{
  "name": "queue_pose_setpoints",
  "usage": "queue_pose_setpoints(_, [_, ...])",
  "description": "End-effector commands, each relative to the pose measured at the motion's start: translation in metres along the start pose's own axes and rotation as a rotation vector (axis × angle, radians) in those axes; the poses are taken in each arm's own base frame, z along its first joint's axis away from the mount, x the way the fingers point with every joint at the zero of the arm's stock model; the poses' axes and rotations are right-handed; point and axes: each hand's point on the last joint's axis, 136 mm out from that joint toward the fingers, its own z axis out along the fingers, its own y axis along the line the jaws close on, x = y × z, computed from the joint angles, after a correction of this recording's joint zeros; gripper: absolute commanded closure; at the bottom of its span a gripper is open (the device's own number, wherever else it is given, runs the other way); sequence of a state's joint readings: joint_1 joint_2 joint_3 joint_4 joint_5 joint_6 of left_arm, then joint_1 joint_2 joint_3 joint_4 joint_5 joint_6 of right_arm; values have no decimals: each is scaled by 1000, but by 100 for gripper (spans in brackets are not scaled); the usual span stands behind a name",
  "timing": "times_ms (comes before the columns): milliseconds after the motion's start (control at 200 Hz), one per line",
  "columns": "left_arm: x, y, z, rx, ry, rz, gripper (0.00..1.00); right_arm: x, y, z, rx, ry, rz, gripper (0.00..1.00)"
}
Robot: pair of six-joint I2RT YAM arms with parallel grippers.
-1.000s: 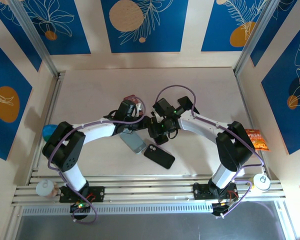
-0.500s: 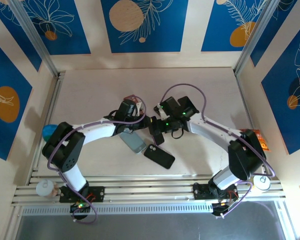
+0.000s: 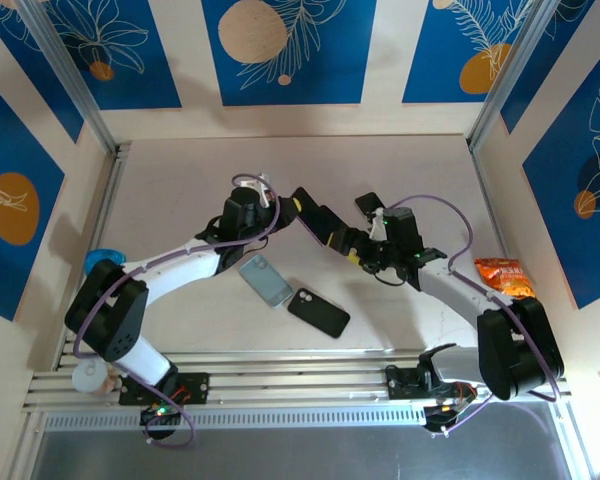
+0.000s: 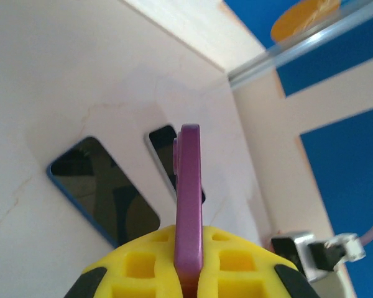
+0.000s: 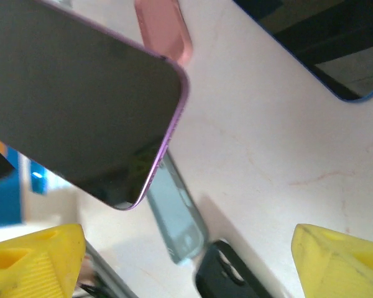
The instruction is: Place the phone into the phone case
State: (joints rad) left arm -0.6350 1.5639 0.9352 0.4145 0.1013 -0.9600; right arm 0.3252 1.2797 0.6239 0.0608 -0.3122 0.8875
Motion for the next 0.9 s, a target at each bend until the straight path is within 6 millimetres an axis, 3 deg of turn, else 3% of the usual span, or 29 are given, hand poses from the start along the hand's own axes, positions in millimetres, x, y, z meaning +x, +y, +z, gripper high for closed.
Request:
queue_pose_setpoints(0, [-32,-36,-14,118,-174,-93,100,-23,46,-8,-216,-59,21,13])
queue_pose_setpoints(195, [-36,-52,-15,150,-188,-146,100,-38,57,-8,-286,-100,32,13])
queue_pose_setpoints(500, [-34,-68,-18,214,-156,-259,100,-51,55,0,-324,-120,57,17])
queue_pose_setpoints(895, [-25,-68,-16,227,-106,-318,100,-73,66,9,-399,-137,58,40])
